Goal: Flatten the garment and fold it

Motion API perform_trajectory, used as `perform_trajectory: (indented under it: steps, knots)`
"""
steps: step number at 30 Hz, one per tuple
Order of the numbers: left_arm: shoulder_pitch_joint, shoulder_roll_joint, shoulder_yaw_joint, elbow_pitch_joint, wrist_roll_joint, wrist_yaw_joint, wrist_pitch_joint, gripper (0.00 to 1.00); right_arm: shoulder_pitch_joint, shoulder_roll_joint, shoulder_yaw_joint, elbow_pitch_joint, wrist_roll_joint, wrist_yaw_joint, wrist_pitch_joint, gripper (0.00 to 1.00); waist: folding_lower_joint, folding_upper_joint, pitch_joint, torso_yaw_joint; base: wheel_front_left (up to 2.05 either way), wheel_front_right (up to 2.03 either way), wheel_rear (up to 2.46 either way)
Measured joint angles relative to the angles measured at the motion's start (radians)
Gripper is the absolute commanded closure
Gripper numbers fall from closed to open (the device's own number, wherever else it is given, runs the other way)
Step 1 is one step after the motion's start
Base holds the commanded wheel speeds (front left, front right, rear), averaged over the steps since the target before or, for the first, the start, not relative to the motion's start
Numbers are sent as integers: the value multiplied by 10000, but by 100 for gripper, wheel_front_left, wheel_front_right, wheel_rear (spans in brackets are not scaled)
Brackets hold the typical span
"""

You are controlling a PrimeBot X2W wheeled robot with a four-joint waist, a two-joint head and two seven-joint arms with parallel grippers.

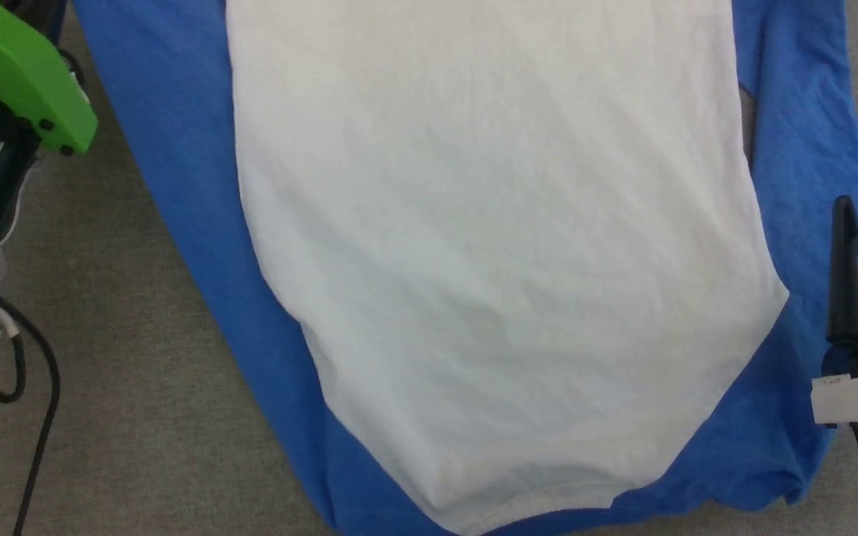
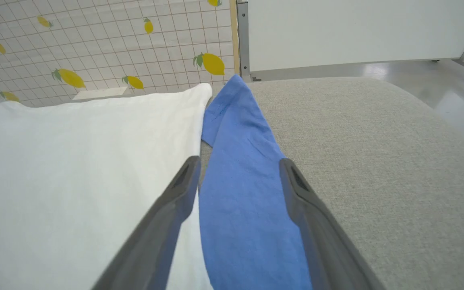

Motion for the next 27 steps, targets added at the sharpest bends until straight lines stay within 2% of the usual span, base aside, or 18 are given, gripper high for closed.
perform_trajectory:
  steps: [4,9,14,19,27]
  knots:
    - [698,320,583,-656,-343,21,-232,100,242,46,-192,50,-17,0,12,0,-1,0,-678,86,0,0,0]
    - [1870,859,1850,-1273,-1026,46,-619,100,740,71,-556,54,-31,0,102,0,-1,0,-1548,199,0,0,0]
    - [3440,1101,3024,-2077,-1455,263,-821,100,1241,79,-966,81,75,0,111,0,-1,0,-2331,358,0,0,0]
    - [5102,1126,3927,-2865,-1852,347,-918,100,1564,79,-1200,69,153,0,197,0,-1,0,-3064,581,0,0,0]
    - [6243,874,4138,-4194,-2180,349,-811,100,1769,84,-1110,59,209,0,345,0,-1,0,-3942,971,0,0,0]
